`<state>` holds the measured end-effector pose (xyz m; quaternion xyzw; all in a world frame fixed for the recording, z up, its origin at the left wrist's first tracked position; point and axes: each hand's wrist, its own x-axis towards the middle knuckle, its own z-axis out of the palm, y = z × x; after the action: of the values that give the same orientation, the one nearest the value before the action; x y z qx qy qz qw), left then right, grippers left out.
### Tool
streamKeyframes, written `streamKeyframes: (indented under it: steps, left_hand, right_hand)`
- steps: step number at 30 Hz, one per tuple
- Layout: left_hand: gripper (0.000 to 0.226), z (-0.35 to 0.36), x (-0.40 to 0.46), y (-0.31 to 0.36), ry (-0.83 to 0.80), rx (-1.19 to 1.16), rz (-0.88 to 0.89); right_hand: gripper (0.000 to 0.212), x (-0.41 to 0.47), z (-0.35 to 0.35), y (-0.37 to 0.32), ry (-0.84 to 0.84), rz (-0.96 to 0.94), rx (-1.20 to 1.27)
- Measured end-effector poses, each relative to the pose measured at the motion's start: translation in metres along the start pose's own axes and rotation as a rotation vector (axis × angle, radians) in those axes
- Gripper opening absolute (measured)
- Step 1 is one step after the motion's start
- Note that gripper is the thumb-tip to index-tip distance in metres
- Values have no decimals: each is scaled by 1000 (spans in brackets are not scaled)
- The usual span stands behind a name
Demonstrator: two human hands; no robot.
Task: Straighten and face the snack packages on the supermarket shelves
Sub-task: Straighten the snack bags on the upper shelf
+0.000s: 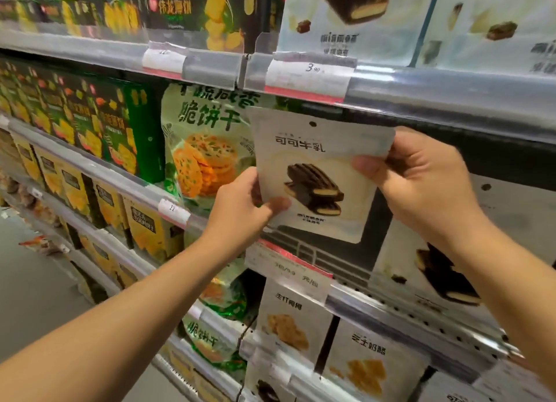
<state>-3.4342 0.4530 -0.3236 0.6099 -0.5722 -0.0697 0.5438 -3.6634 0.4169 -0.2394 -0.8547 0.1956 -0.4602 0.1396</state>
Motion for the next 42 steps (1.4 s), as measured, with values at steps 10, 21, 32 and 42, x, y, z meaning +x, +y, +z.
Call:
streamKeyframes:
  steps: [10,21,32,42]
  left_hand:
    - [29,24,26,-41,-266,75,-9]
    - [11,18,34,-56,-450,49,112]
    - [22,14,35,-56,-477,32,118]
    - [43,1,11,-55,-201,-40,282]
  right_hand:
    - [16,35,-6,6,-249,472,-752]
    - [55,54,11,-14,-395,816,-1077]
    - [43,40,26,-16,-315,827,-1173]
    - [30,-29,30,-27,14,291,-917]
